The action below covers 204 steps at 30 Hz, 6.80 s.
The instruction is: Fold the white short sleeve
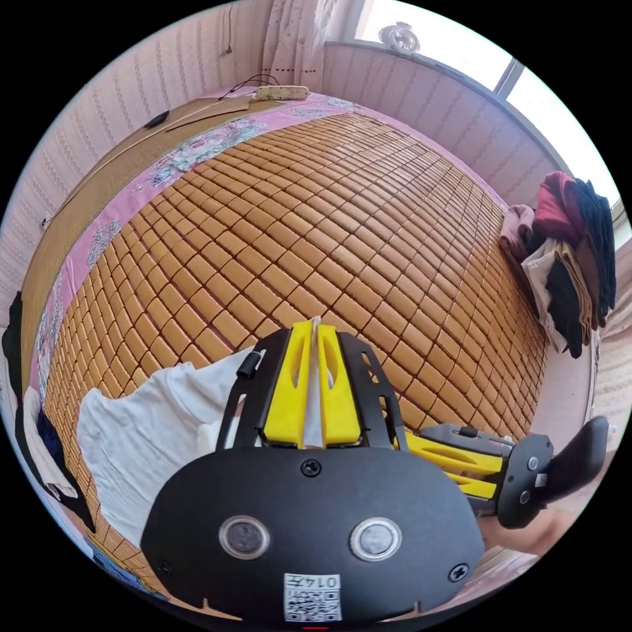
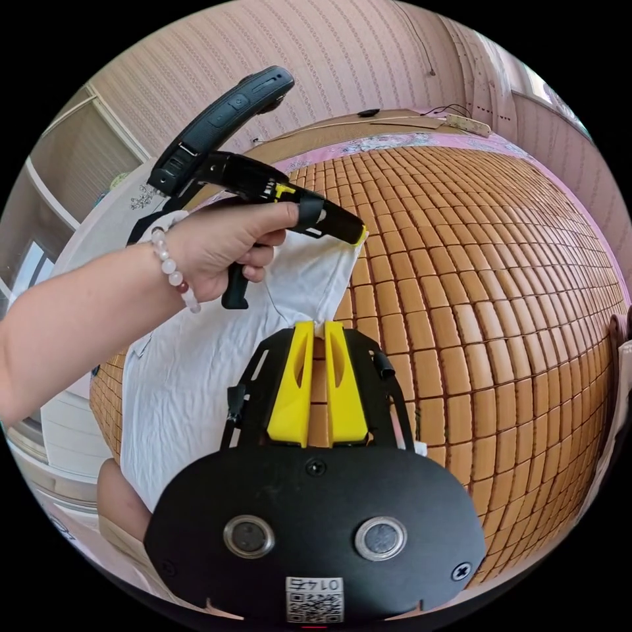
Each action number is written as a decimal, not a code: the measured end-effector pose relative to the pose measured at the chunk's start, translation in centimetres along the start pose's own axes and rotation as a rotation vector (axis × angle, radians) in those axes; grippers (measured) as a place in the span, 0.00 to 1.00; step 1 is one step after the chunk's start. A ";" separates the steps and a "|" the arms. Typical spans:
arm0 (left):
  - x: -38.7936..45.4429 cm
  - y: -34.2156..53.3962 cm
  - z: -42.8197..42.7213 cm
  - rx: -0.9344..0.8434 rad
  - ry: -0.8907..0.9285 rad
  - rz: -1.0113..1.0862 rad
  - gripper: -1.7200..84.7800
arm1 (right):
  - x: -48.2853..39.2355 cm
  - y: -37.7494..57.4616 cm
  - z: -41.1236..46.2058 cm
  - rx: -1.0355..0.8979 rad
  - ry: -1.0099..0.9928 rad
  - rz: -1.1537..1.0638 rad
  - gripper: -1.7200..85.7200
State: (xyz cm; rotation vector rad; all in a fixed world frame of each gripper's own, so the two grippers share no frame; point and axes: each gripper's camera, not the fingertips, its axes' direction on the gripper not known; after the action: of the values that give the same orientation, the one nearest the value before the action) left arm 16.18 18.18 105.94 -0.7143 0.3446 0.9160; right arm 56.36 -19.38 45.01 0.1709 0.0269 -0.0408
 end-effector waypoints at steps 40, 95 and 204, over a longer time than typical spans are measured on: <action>-14.4 18.7 -8.4 0.125 -0.012 -0.324 0.01 | -8.1 -4.7 7.3 -0.201 -0.070 -0.460 0.04; -18.1 59.4 -29.3 0.279 0.226 -0.532 0.01 | 5.2 -1.2 -1.4 -0.317 -0.315 -0.280 0.03; 20.9 59.5 -16.9 0.435 0.357 0.134 0.01 | -18.0 -7.3 -2.4 -0.506 -0.107 -0.303 0.02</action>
State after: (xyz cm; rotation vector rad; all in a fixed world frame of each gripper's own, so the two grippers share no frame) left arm -19.97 43.01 57.57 -0.4507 0.8879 0.7990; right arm 37.98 -25.48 41.96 -0.3433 -0.0443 -0.3417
